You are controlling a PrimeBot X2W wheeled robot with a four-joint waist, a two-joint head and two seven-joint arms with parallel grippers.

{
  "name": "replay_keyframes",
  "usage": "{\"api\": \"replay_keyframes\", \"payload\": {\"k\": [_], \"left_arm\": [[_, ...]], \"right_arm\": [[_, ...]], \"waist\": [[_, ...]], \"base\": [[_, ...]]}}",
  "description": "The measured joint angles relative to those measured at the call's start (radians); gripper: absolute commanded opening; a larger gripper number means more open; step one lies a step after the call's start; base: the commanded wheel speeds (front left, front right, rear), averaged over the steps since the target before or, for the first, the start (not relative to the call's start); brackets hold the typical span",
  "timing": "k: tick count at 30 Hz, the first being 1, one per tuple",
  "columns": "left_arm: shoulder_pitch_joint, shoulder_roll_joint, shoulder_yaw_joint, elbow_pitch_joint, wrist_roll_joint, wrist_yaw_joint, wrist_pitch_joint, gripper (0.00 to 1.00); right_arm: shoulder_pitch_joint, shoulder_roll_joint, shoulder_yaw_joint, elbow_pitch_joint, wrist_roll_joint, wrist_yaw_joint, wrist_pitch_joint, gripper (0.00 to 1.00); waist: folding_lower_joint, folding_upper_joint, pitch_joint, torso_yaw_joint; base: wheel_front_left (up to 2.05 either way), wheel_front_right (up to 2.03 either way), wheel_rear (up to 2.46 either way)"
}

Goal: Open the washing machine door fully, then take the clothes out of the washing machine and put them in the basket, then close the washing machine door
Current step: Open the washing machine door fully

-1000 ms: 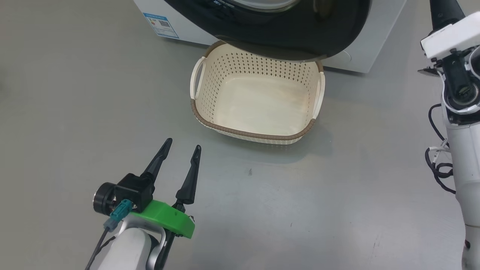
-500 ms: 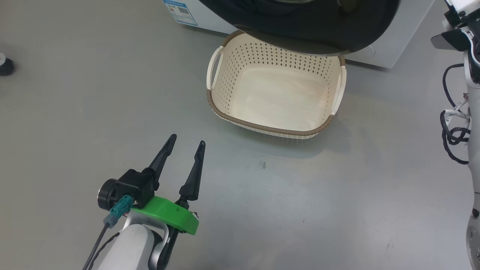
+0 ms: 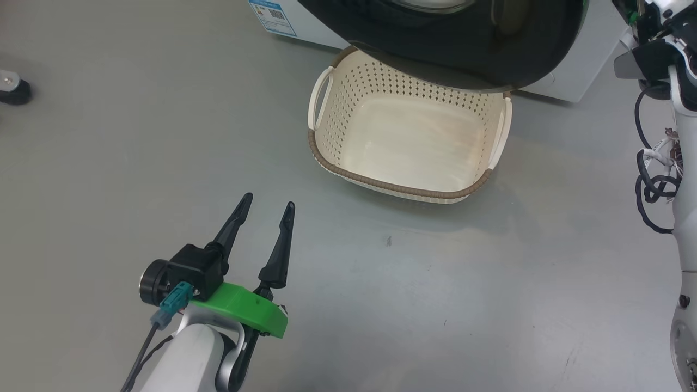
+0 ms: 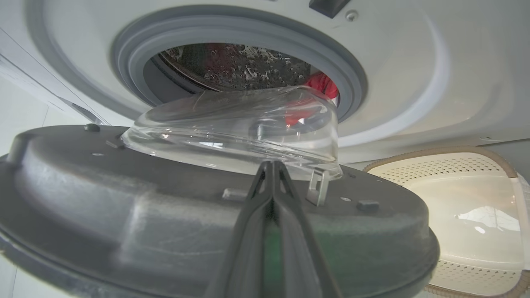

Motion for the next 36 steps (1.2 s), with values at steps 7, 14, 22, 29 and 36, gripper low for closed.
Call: {"api": "replay_keyframes", "payload": {"k": [7,14,22,29,36], "left_arm": [[0.000,0.000,0.000,0.011,0.004,0.001,0.000,1.00],[0.000,0.000,0.001,0.022,0.007,0.005,0.000,1.00],[0.006,0.000,0.005,0.034,0.019,0.005,0.000,1.00],[0.030,0.000,0.008,0.042,0.021,0.005,0.000,1.00],[0.044,0.001,0.005,0.045,0.021,0.005,0.000,1.00]], "right_arm": [[0.014,0.002,0.002,0.038,0.031,0.001,0.050,0.00],[0.055,0.021,0.006,0.061,0.069,0.011,0.093,0.00],[0.109,0.052,0.026,0.079,0.089,0.022,0.135,0.00],[0.164,0.078,0.034,0.081,0.121,0.029,0.152,0.00],[0.209,0.095,0.046,0.075,0.138,0.036,0.164,0.00]], "waist": [[0.0000,0.0000,-0.027,0.000],[0.0000,0.0000,-0.063,-0.001],[0.0000,0.0001,-0.110,-0.002],[0.0000,0.0001,-0.150,0.003],[0.0000,0.0001,-0.169,0.017]], "base": [[0.00,0.00,0.00],[0.00,0.00,0.00],[0.00,0.00,0.00],[0.00,0.00,0.00],[0.00,0.00,0.00]]}}
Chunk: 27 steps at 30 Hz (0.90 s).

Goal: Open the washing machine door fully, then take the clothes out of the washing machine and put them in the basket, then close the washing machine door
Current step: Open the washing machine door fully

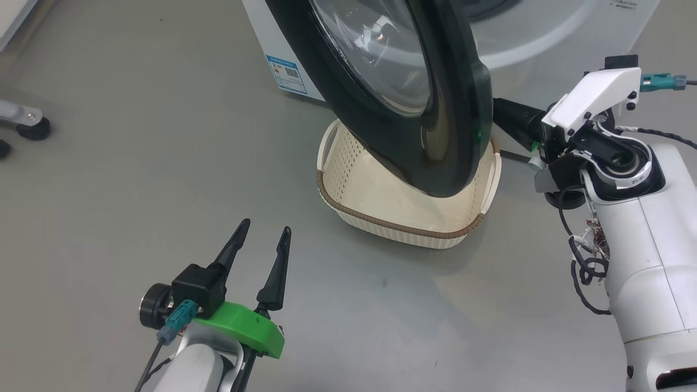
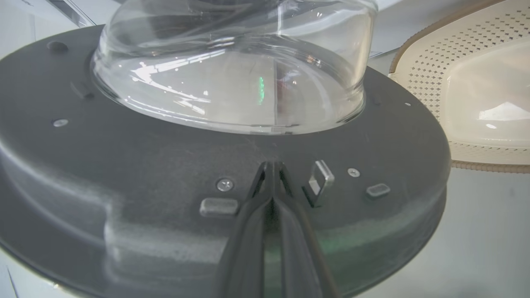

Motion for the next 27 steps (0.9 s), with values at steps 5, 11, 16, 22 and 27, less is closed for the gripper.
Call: {"api": "replay_keyframes", "payload": {"k": [5,11,16,22,27], "left_arm": [[0.011,0.000,0.006,-0.001,0.005,0.000,0.000,1.00],[0.013,0.000,0.005,-0.006,0.009,0.000,0.000,1.00],[0.014,0.000,0.003,-0.012,0.009,0.000,0.000,1.00],[0.023,0.000,-0.006,-0.019,0.017,0.000,0.000,1.00],[0.028,0.000,-0.011,-0.025,0.017,0.000,0.000,1.00]], "right_arm": [[0.018,0.016,0.032,-0.012,0.002,0.000,0.019,0.00],[0.040,0.028,0.084,-0.032,0.011,-0.001,0.045,0.00],[0.051,0.032,0.125,-0.049,0.020,-0.007,0.061,0.00],[0.058,0.036,0.175,-0.070,0.032,-0.012,0.072,0.00],[0.061,0.036,0.220,-0.090,0.045,-0.019,0.081,0.00]], "waist": [[0.0000,0.0000,-0.009,0.011],[0.0000,0.0000,-0.012,0.018],[0.0000,0.0000,-0.012,0.026],[0.0000,0.0000,-0.013,0.038],[0.0000,0.0000,-0.013,0.050]], "base": [[0.00,0.00,0.00],[0.00,0.00,0.00],[0.00,0.00,0.00],[0.00,0.00,0.00],[0.00,0.00,0.00]]}}
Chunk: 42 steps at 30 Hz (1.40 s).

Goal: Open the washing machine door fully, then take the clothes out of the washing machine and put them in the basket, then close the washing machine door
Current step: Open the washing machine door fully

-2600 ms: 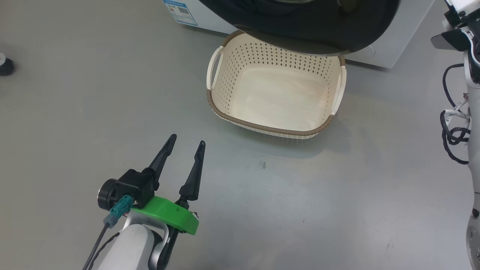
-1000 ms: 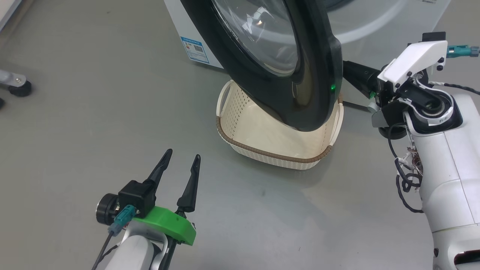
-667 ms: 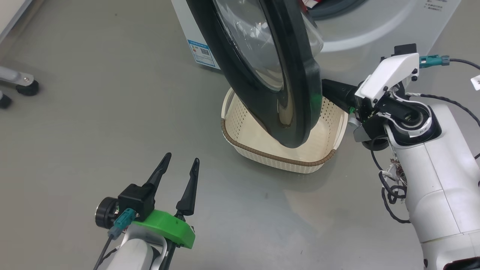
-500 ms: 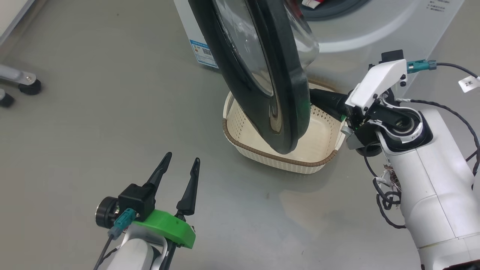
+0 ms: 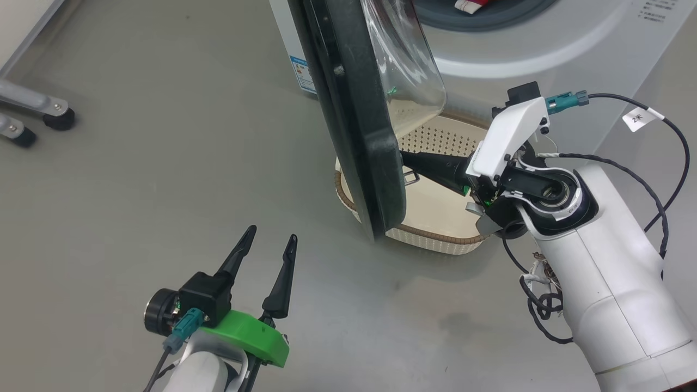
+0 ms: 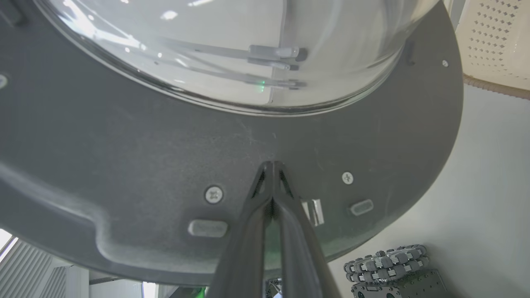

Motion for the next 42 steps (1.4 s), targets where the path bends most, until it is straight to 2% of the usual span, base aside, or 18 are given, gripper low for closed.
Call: {"api": "replay_keyframes", "payload": {"k": [12,22,30,35,38,42], "left_arm": [[0.001,0.000,-0.007,-0.011,0.000,0.000,0.000,1.00],[0.007,0.000,0.005,-0.005,0.001,0.005,0.000,1.00],[0.026,0.001,0.064,0.008,0.029,0.011,0.000,1.00],[0.034,0.012,0.095,0.018,0.034,0.011,0.000,1.00],[0.046,0.025,0.116,0.021,0.036,0.011,0.000,1.00],[0.066,0.039,0.147,0.024,0.036,0.011,0.000,1.00]], "right_arm": [[0.019,0.003,0.120,-0.064,0.124,-0.008,-0.017,0.00],[0.033,0.002,0.147,-0.063,0.126,-0.006,-0.078,0.00],[0.049,0.008,0.148,-0.033,0.036,0.039,-0.151,0.00],[0.100,-0.060,0.151,-0.033,-0.059,0.089,-0.227,0.00],[0.144,-0.088,0.132,-0.039,-0.083,0.106,-0.285,0.00],[0.182,-0.149,0.169,-0.058,-0.216,0.125,-0.358,0.00]], "waist": [[0.0000,-0.0001,-0.003,0.022],[0.0000,-0.0001,-0.023,0.021],[0.0000,-0.0001,-0.062,-0.018],[0.0000,-0.0001,-0.098,-0.054],[0.0000,-0.0001,-0.120,-0.079],[0.0000,-0.0001,-0.150,-0.116]], "base": [[0.00,0.00,0.00],[0.00,0.00,0.00],[0.00,0.00,0.00],[0.00,0.00,0.00],[0.00,0.00,0.00],[0.00,0.00,0.00]]}}
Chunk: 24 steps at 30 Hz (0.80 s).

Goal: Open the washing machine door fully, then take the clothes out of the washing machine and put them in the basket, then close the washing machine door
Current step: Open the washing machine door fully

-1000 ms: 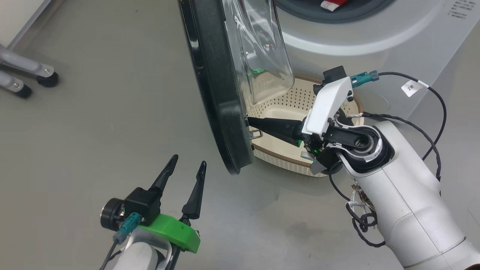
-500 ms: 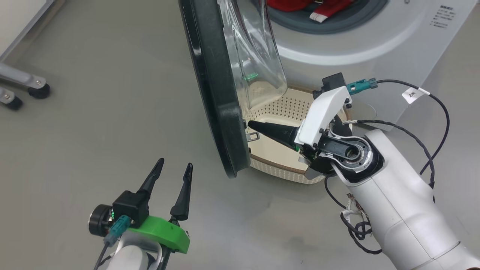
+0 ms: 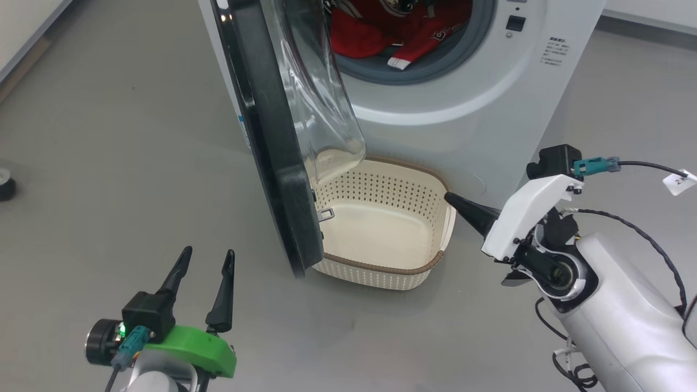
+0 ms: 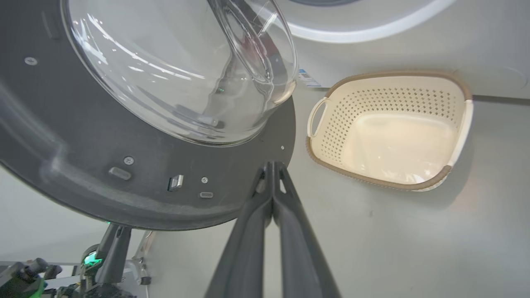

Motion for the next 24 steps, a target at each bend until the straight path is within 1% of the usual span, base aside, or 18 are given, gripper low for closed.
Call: {"api": "replay_keyframes", "payload": {"k": [3,5,9,10,11,14,19,24], "left_arm": [[0.015,0.015,0.024,0.000,0.000,0.000,0.000,1.00],[0.023,0.022,0.038,0.000,0.000,0.000,0.000,1.00],[0.048,0.030,0.059,-0.003,0.007,-0.001,0.000,1.00],[0.048,0.030,0.059,-0.003,0.007,-0.001,0.000,1.00],[0.057,0.034,0.067,-0.005,0.008,-0.003,0.000,1.00],[0.066,0.037,0.079,-0.009,0.009,-0.010,0.000,1.00],[0.098,0.041,0.097,-0.017,0.011,-0.013,0.000,1.00],[0.119,0.044,0.113,-0.023,0.018,-0.017,0.000,1.00]], "right_arm": [[0.020,-0.050,0.018,-0.017,-0.095,0.003,-0.066,0.00],[0.038,-0.071,0.031,-0.029,-0.153,0.003,-0.111,0.00],[0.083,-0.086,0.040,-0.051,-0.234,0.008,-0.208,0.00],[0.083,-0.086,0.040,-0.051,-0.234,0.008,-0.208,0.00],[0.109,-0.087,0.035,-0.058,-0.260,0.008,-0.261,0.00],[0.154,-0.088,0.033,-0.066,-0.298,0.005,-0.334,0.00],[0.212,-0.098,0.032,-0.084,-0.377,-0.021,-0.449,0.00],[0.285,-0.116,0.031,-0.093,-0.425,-0.062,-0.530,0.00]], "waist": [[0.0000,0.0000,-0.021,-0.029],[0.0000,0.0000,-0.034,-0.050],[0.0000,0.0001,-0.058,-0.091],[0.0000,0.0001,-0.058,-0.091],[0.0000,0.0000,-0.068,-0.112],[0.0000,0.0000,-0.083,-0.141],[0.0000,0.0001,-0.108,-0.187],[0.0000,0.0001,-0.127,-0.228]], "base": [[0.00,0.00,0.00],[0.00,0.00,0.00],[0.00,0.00,0.00],[0.00,0.00,0.00],[0.00,0.00,0.00],[0.00,0.00,0.00],[0.00,0.00,0.00],[0.00,0.00,0.00]]}}
